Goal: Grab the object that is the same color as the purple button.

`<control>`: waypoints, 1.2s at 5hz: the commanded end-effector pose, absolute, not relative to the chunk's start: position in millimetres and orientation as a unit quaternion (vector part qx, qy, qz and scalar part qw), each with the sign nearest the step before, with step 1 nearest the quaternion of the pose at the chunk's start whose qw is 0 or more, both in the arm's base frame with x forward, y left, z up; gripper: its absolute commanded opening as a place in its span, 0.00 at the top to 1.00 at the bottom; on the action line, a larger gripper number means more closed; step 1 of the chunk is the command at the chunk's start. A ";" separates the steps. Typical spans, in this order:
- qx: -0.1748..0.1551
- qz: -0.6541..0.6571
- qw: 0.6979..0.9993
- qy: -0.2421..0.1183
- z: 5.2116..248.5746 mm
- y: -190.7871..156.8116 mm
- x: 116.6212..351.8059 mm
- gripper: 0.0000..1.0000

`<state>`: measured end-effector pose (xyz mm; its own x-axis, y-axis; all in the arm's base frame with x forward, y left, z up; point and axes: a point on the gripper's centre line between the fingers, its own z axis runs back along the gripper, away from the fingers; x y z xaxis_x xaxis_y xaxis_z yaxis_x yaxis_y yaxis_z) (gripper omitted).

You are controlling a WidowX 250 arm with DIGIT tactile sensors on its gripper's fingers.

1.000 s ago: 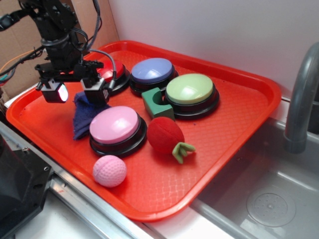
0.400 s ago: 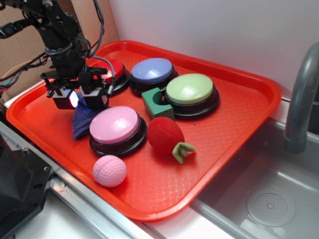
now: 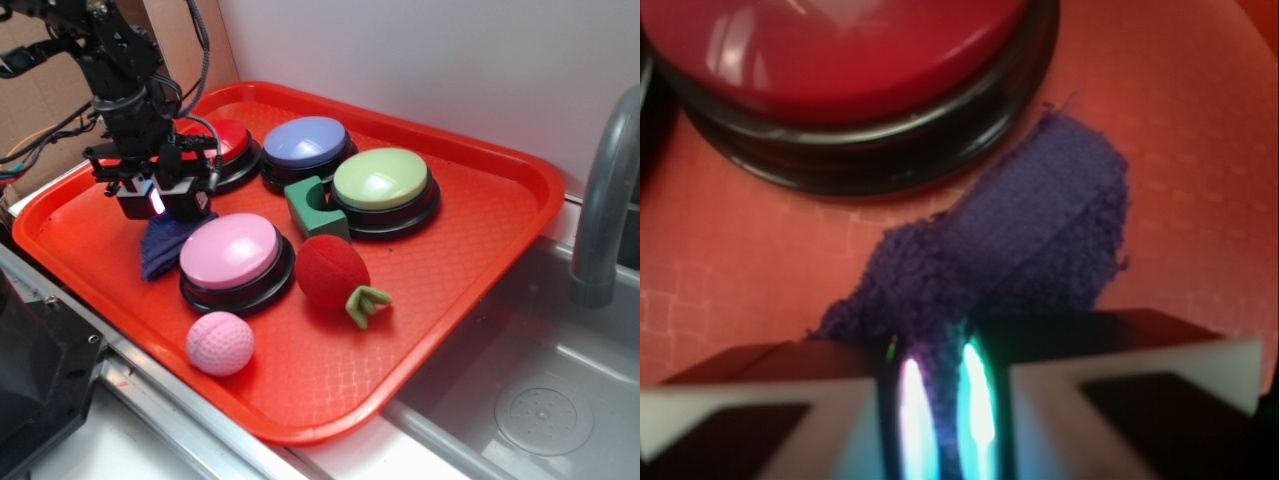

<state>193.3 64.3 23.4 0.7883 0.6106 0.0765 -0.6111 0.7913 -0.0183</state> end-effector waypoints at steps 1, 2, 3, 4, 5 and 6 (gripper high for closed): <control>0.016 0.305 0.951 -0.054 36.7 69.1 191.2 1.00; 0.034 0.267 0.962 -0.042 64.1 68.0 192.6 1.00; 0.044 0.218 0.974 -0.032 93.9 61.6 193.5 1.00; 0.051 0.162 0.985 -0.018 122.1 52.3 193.8 1.00; 0.028 0.084 0.996 -0.012 163.8 26.5 192.6 1.00; 0.012 0.055 0.998 -0.022 185.8 4.8 186.6 1.00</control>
